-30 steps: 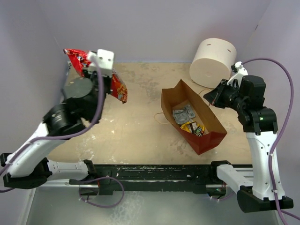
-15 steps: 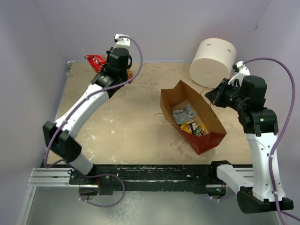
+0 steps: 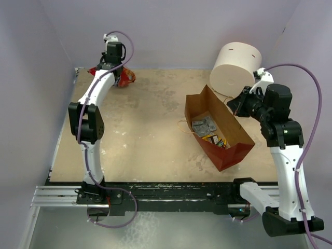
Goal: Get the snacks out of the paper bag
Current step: Place the snack at the corner of the board.
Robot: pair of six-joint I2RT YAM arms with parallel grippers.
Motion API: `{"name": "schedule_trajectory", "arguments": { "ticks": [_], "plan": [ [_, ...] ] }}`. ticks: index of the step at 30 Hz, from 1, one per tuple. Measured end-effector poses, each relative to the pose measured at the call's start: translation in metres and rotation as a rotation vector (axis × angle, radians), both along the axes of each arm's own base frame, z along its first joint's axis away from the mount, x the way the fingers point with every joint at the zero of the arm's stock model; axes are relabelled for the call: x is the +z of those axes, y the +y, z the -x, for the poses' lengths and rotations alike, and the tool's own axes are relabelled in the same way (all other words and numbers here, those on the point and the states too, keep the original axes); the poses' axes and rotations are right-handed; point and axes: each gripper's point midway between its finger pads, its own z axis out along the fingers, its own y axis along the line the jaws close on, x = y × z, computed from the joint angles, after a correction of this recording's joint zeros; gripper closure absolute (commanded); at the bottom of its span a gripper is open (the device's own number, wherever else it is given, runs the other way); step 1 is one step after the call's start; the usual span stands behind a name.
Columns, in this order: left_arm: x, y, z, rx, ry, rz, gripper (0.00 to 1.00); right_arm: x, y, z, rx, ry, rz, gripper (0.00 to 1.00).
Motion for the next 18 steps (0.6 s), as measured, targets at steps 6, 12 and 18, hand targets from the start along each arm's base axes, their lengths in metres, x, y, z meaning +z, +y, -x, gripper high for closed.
{"name": "schedule_trajectory", "arguments": {
  "ticks": [6, 12, 18],
  "plan": [
    [-0.014, 0.033, -0.028, 0.044, -0.046, -0.023, 1.00, -0.010, -0.002, -0.001, 0.025, 0.006, 0.055, 1.00],
    [-0.066, 0.039, -0.020, 0.080, 0.006, 0.095, 0.97, -0.012, -0.004, -0.002, 0.045, -0.007, 0.092, 1.00],
    [-0.123, 0.025, 0.017, 0.103, 0.147, 0.217, 0.40, -0.019, 0.003, -0.001, 0.088, 0.004, 0.086, 1.00]
  ]
}}
